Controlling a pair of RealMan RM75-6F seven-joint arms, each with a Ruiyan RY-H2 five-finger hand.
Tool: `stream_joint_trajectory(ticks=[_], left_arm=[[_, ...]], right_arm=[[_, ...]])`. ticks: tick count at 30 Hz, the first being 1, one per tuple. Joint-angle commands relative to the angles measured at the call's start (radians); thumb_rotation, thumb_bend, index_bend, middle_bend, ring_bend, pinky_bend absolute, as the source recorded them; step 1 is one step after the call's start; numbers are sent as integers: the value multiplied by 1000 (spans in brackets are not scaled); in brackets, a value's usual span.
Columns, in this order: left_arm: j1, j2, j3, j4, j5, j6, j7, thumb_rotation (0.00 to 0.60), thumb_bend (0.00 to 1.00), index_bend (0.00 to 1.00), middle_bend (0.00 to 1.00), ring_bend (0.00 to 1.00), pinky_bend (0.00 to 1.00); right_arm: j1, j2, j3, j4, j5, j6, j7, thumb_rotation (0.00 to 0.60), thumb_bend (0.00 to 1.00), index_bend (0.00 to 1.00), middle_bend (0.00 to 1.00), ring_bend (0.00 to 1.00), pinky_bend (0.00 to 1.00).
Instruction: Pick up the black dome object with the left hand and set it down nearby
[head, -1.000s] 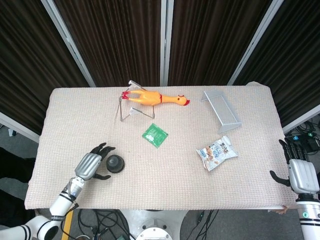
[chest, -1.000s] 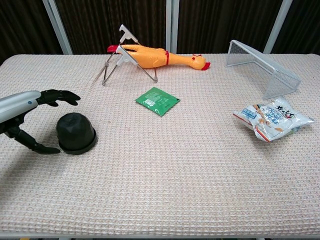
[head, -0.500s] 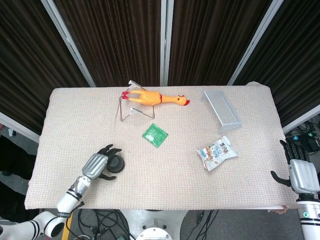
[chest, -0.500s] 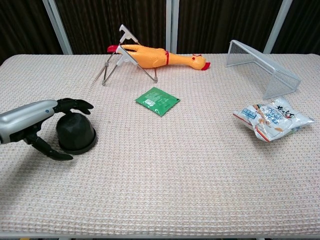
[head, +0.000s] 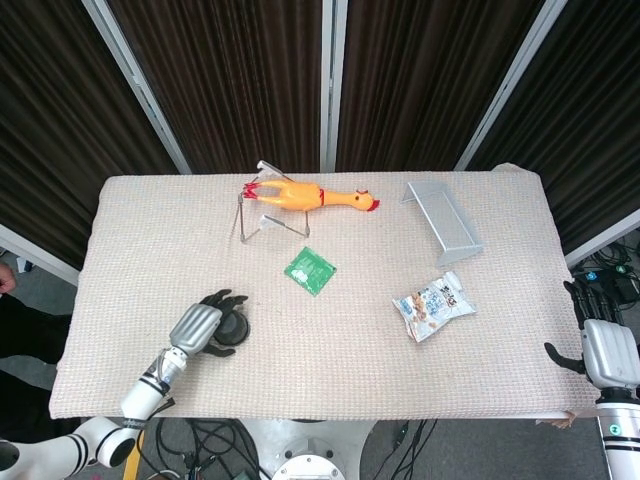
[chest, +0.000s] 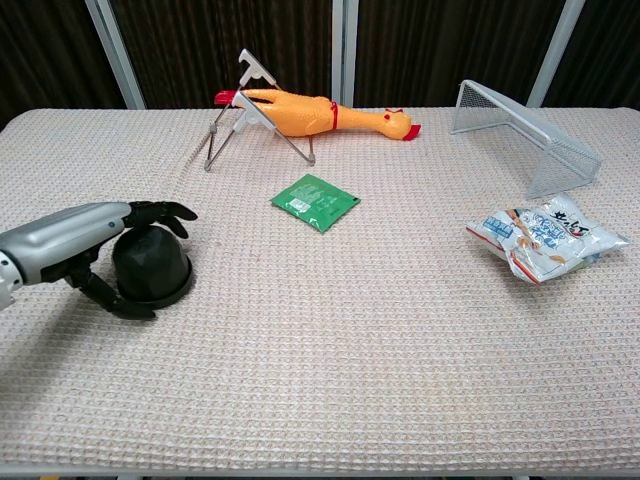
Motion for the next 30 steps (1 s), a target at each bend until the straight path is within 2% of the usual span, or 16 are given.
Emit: stream_joint_trajectory(ticks=[1,19,30], left_arm=[[0,1,0,0,-4,1,4,600,39,121,222,109,218],[-13,11,-4,-20,-35,-26,-3,600,40,149,252,132,237],[-23,9,-15,-25,-55,-37,16,600,96,201,307,174,274]], right_arm=[[0,-1,-1,1,0,-1,1,600,127,0,0,0,0],[3,-7,-2,5,7,-11,-5,600,129,0,0,0,0],[3,-11,-2,16,10,-16,4,600,129,0,0,0,0]])
